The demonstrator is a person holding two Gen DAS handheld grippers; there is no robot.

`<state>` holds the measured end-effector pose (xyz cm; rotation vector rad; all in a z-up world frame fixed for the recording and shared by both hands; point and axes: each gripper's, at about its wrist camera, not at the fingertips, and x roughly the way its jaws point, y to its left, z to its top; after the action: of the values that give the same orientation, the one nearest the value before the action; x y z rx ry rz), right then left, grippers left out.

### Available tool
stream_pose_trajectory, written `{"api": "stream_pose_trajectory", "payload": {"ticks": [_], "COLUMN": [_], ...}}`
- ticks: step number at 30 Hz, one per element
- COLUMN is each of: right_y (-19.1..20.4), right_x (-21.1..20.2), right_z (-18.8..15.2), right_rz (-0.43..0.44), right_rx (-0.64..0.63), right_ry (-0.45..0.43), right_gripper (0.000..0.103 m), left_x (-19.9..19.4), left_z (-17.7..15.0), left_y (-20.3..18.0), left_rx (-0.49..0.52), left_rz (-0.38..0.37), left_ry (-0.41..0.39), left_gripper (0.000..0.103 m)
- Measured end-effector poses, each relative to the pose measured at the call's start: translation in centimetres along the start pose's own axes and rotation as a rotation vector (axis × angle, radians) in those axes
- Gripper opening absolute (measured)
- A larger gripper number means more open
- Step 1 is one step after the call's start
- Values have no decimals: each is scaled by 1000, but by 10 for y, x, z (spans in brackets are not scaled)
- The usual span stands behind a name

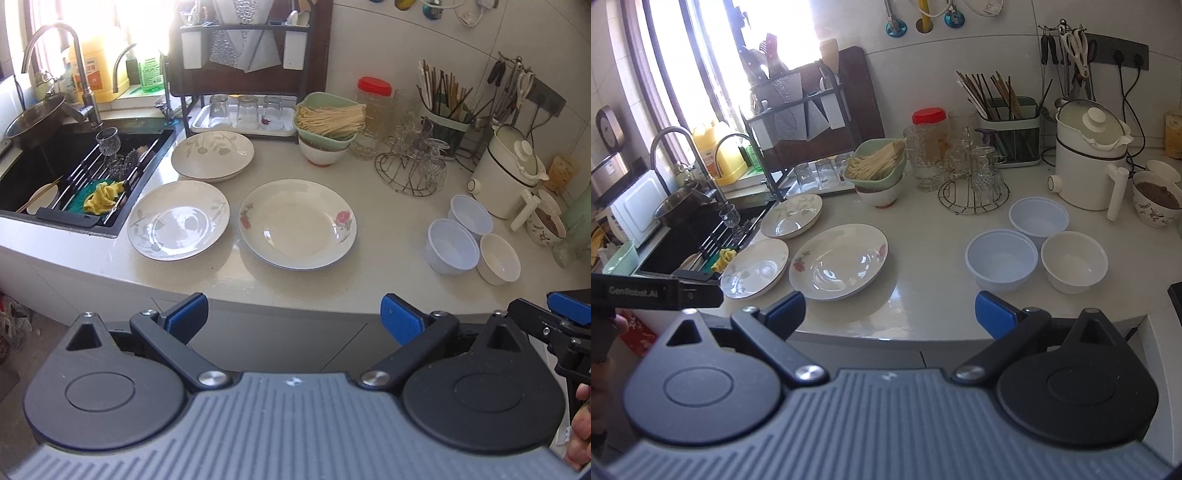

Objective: Organize plates and bowls
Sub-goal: 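Move both grippers toward the leaf-pattern plate nearest the sink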

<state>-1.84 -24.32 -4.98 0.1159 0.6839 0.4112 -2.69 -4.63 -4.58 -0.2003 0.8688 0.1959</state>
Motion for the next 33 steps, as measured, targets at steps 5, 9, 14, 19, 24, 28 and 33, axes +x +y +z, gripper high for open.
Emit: {"api": "stream_pose_trajectory", "payload": {"ticks": [5,9,14,19,24,28,33], "right_y": [13,31,64,103,138,168,194], "right_x": [13,24,44,70,101,125,154], "right_z": [0,2,4,12,19,23,25], "right_rz": [-7,-20,-51,-71,-87,-102,-116], "right_rx": [-1,7,23,65,60,66,92], "right_ry": [-3,2,5,-5,-1,-16,5], "right_gripper": [100,100,100,100,100,99,98], "left_x": [6,19,43,66,93,118,141], "left_z": [8,20,42,69,95,115,137], "left_y": [20,42,79,124,172,203,231], "left_rx": [-6,19,43,115,114,133,176], "left_rz": [-15,-37,-90,-114,-140,-162,-185], "left_ry": [1,7,17,-1,6,16,27], "left_gripper": [101,101,101,101,101,101,101]}}
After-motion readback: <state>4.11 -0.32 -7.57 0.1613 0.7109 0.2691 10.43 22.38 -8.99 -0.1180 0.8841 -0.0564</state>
